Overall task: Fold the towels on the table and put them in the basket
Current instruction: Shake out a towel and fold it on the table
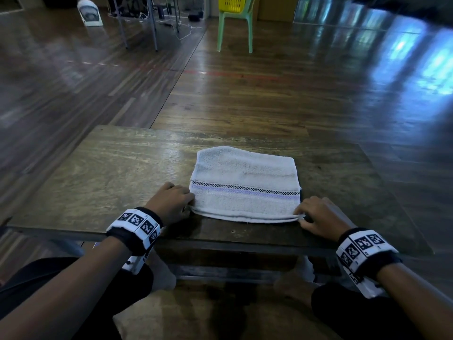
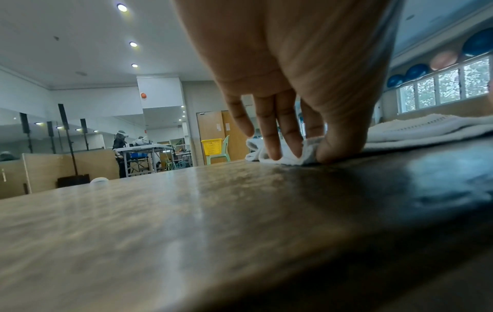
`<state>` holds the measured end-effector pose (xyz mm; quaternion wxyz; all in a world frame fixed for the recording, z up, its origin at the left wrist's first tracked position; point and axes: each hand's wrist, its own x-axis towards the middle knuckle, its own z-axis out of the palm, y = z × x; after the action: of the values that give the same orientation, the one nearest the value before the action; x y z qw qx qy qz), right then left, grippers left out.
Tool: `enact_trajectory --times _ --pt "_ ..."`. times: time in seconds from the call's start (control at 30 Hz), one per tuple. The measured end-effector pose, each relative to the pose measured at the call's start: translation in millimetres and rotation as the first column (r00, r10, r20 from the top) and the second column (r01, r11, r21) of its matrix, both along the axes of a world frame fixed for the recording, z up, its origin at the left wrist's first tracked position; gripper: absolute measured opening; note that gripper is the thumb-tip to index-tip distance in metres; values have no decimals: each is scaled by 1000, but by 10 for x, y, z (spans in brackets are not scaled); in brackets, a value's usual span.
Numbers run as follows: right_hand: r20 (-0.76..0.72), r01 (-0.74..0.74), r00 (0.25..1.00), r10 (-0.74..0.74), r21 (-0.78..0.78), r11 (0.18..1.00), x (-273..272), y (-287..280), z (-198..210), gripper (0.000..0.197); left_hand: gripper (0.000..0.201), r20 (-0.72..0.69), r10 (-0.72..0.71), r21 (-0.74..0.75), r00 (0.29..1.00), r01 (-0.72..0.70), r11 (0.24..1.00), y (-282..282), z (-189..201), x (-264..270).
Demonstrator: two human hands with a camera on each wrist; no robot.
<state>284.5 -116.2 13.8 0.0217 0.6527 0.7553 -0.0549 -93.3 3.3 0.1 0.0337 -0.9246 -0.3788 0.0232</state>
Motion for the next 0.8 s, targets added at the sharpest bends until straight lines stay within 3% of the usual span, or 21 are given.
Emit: enact_trajectory --times 0.2,0.33,0.43,0.53,0.73,0.8 --pt "57 7 998 -8 8 1000 -1 24 30 23 20 12 34 -5 999 -34 999 -13 81 46" --pt "-5 54 999 -54 166 985 48 -16 178 19 9 245 91 -15 965 -90 996 -46 259 58" --pt "-164 123 984 -74 310 943 120 -83 396 21 12 467 132 -31 874 -134 991 -99 468 81" --pt "-301 153 953 -20 425 892 175 -180 713 27 27 656 68 -1 752 -90 996 -143 770 79" --pt "-438 221 892 109 634 741 147 -395 1555 11 20 818 -112 164 564 -42 986 -323 1562 -19" --pt "-476 255 865 157 688 680 94 -423 1825 16 10 845 -155 200 512 -34 979 -370 1813 -64"
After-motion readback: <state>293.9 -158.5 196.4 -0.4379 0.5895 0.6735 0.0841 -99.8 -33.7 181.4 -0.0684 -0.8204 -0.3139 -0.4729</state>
